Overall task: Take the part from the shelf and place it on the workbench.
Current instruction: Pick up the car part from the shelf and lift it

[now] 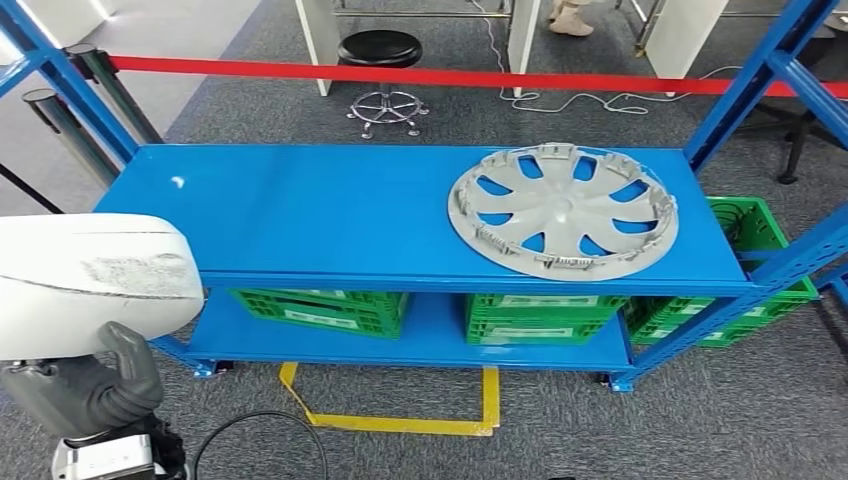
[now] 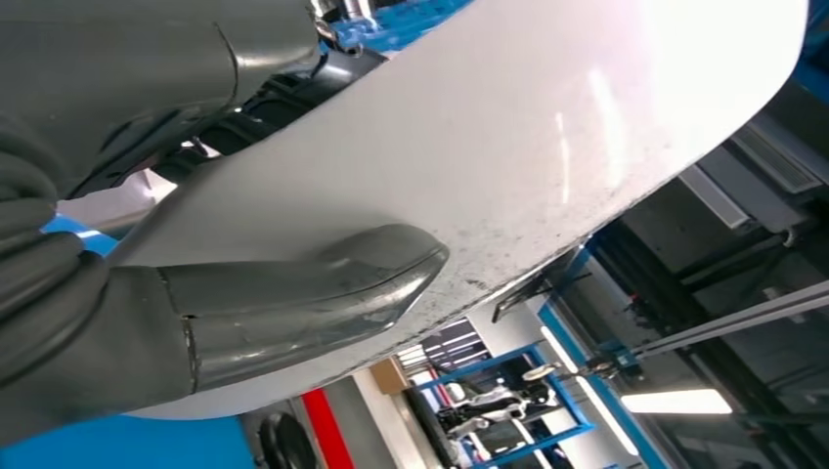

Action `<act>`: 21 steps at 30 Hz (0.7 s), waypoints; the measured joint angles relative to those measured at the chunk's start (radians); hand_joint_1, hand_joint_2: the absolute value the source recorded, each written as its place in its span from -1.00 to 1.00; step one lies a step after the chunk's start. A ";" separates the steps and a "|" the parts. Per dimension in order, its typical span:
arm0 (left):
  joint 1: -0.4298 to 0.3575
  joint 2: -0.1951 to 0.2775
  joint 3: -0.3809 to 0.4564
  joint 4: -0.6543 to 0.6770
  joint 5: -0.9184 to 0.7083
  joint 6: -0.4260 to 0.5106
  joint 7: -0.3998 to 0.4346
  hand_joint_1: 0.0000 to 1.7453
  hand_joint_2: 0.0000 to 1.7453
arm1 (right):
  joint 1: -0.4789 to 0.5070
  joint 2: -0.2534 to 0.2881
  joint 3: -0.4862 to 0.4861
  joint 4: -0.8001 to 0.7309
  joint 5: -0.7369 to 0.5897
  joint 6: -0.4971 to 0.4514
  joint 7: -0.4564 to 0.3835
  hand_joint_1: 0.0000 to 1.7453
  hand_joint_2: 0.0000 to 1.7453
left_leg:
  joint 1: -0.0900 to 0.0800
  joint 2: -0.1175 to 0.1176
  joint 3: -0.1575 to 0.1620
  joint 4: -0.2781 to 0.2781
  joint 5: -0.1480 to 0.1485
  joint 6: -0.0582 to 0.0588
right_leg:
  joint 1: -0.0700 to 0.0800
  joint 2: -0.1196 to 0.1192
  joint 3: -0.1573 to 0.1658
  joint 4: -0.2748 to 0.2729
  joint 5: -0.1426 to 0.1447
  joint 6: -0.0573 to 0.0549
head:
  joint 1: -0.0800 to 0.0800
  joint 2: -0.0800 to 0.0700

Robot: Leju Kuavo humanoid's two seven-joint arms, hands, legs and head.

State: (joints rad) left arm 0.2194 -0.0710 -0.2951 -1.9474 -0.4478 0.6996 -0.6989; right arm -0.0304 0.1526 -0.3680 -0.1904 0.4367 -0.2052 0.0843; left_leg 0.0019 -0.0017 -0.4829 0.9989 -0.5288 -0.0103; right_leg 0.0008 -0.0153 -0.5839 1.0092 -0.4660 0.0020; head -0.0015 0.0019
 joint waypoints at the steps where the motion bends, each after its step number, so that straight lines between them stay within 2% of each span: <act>1: 0.002 0.000 0.000 0.000 -0.003 0.000 0.000 1.00 1.00 | 0.000 0.000 0.000 0.000 0.005 -0.003 -0.002 -1.00 -1.00 | -0.002 0.000 -0.002 -0.004 0.003 0.004 | -0.001 0.000 -0.001 -0.001 0.005 0.005 | 0.000 0.000; 3: 0.008 -0.002 0.000 0.000 -0.019 0.000 0.000 1.00 1.00 | 0.001 0.002 0.001 0.000 0.031 -0.014 -0.003 -1.00 -1.00 | -0.003 0.002 -0.012 -0.009 0.016 0.018 | -0.003 0.001 -0.006 -0.001 0.013 0.015 | -0.001 0.000; 4: 0.012 -0.005 0.001 0.000 -0.038 0.000 0.000 1.00 1.00 | 0.001 0.002 0.004 0.001 0.052 -0.021 0.002 -1.00 -1.00 | -0.001 0.004 -0.021 -0.013 0.027 0.027 | -0.003 0.003 -0.014 0.007 0.000 0.021 | 0.000 0.000; 5: 0.017 -0.009 0.002 0.000 -0.065 0.000 0.000 1.00 1.00 | 0.001 0.003 0.009 0.001 0.073 -0.025 0.011 -1.00 -1.00 | 0.001 0.006 -0.033 -0.018 0.040 0.035 | -0.004 0.006 -0.026 0.031 -0.032 0.026 | 0.001 0.000; 6: 0.024 -0.014 0.003 0.000 -0.098 0.000 0.000 1.00 1.00 | 0.002 0.003 0.014 0.001 0.091 -0.027 0.024 -1.00 -1.00 | 0.003 0.008 -0.046 -0.021 0.052 0.041 | -0.005 0.009 -0.042 0.073 -0.079 0.030 | 0.003 0.000; 7: 0.032 -0.020 0.005 0.000 -0.129 0.000 0.000 1.00 1.00 | 0.002 0.001 0.020 0.001 0.105 -0.026 0.037 -1.00 -1.00 | 0.003 0.008 -0.062 -0.021 0.064 0.044 | -0.005 0.011 -0.059 0.132 -0.132 0.034 | 0.004 0.000; 8: 0.041 -0.024 0.005 0.000 -0.152 0.000 0.000 1.00 1.00 | 0.002 0.000 0.025 0.001 0.120 -0.019 0.053 -1.00 -1.00 | 0.003 0.008 -0.077 -0.020 0.076 0.045 | -0.006 0.012 -0.073 0.196 -0.173 0.037 | 0.005 0.000; 9: 0.051 -0.028 0.006 0.000 -0.164 0.000 0.000 1.00 1.00 | 0.003 -0.004 0.031 0.001 0.144 -0.005 0.071 -1.00 -1.00 | 0.003 0.009 -0.093 -0.019 0.088 0.045 | -0.007 0.012 -0.078 0.247 -0.191 0.040 | 0.005 0.000; 10: 0.061 -0.031 0.007 -0.001 -0.170 0.000 0.002 1.00 1.00 | 0.003 -0.008 0.045 0.002 0.186 0.018 0.096 -1.00 -1.00 | 0.003 0.009 -0.109 -0.018 0.100 0.043 | -0.008 0.012 -0.070 0.272 -0.182 0.043 | 0.005 0.000; 11: 0.071 -0.034 0.008 -0.001 -0.174 0.000 0.005 1.00 1.00 | 0.003 -0.014 0.067 0.002 0.236 0.043 0.122 -1.00 -1.00 | 0.004 0.010 -0.125 -0.016 0.111 0.040 | -0.010 0.012 -0.045 0.263 -0.154 0.045 | 0.005 0.000; 12: 0.081 -0.037 0.010 -0.002 -0.180 0.000 0.011 1.00 1.00 | 0.003 -0.019 0.094 0.002 0.284 0.065 0.146 -1.00 -1.00 | 0.004 0.010 -0.139 -0.013 0.122 0.036 | -0.012 0.012 -0.003 0.220 -0.121 0.046 | 0.005 0.000; 13: 0.092 -0.040 0.013 -0.005 -0.189 0.000 0.020 1.00 1.00 | 0.002 -0.024 0.123 0.002 0.314 0.076 0.160 -1.00 -1.00 | 0.004 0.010 -0.152 -0.009 0.132 0.032 | -0.015 0.013 0.053 0.152 -0.100 0.047 | 0.005 0.000; 14: 0.104 -0.044 0.018 -0.010 -0.201 0.001 0.029 1.00 1.00 | 0.000 -0.027 0.142 -0.001 0.309 0.067 0.154 -1.00 -1.00 | 0.003 0.009 -0.163 -0.002 0.140 0.026 | -0.016 0.015 0.114 0.069 -0.098 0.046 | 0.006 0.000; 15: 0.117 -0.049 0.025 -0.018 -0.214 0.001 0.037 1.00 1.00 | -0.003 -0.029 0.149 -0.003 0.277 0.045 0.130 -1.00 -1.00 | 0.002 0.009 -0.170 0.003 0.149 0.021 | -0.016 0.018 0.157 0.002 -0.109 0.042 | 0.006 0.000; 16: 0.130 -0.053 0.033 -0.025 -0.224 0.001 0.042 1.00 1.00 | -0.009 -0.029 0.145 -0.006 0.230 0.016 0.093 -1.00 -1.00 | 0.001 0.010 -0.176 0.006 0.159 0.015 | -0.014 0.020 0.183 -0.041 -0.122 0.036 | 0.007 0.000; 17: 0.143 -0.057 0.040 -0.033 -0.228 0.001 0.045 1.00 1.00 | -0.017 -0.029 0.132 -0.009 0.185 -0.013 0.053 -1.00 -1.00 | 0.001 0.010 -0.178 0.007 0.169 0.009 | -0.012 0.022 0.189 -0.061 -0.129 0.029 | 0.007 0.000; 18: 0.154 -0.060 0.047 -0.039 -0.228 0.001 0.046 1.00 1.00 | -0.025 -0.029 0.120 -0.010 0.156 -0.034 0.023 -1.00 -1.00 | 0.002 0.011 -0.180 0.006 0.175 0.003 | -0.012 0.021 0.179 -0.058 -0.126 0.019 | 0.007 0.000; 19: 0.164 -0.062 0.052 -0.043 -0.225 0.001 0.046 1.00 1.00 | -0.033 -0.029 0.110 -0.011 0.143 -0.051 0.005 -1.00 -1.00 | 0.005 0.010 -0.182 0.010 0.166 -0.003 | -0.012 0.018 0.172 -0.056 -0.118 0.010 | 0.007 0.000; 20: 0.173 -0.064 0.057 -0.048 -0.224 0.001 0.047 1.00 1.00 | -0.038 -0.028 0.104 -0.012 0.141 -0.067 -0.004 -1.00 -1.00 | 0.006 0.009 -0.187 0.029 0.136 -0.009 | -0.012 0.013 0.163 -0.056 -0.109 0.001 | 0.007 0.000; 21: 0.181 -0.066 0.062 -0.052 -0.225 0.001 0.048 1.00 1.00 | -0.041 -0.028 0.099 -0.012 0.142 -0.081 -0.010 -1.00 -1.00 | 0.008 0.008 -0.194 0.068 0.087 -0.014 | -0.013 0.009 0.153 -0.056 -0.098 -0.007 | 0.006 0.000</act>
State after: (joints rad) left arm 0.4002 -0.1368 -0.2333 -1.9989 -0.6726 0.7008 -0.6505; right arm -0.0712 0.1249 -0.2689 -0.2028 0.5787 -0.2866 0.0748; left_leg 0.0096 0.0068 -0.6772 1.0671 -0.4421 -0.0239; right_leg -0.0118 -0.0065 -0.4312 0.9536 -0.5638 -0.0047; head 0.0040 0.0019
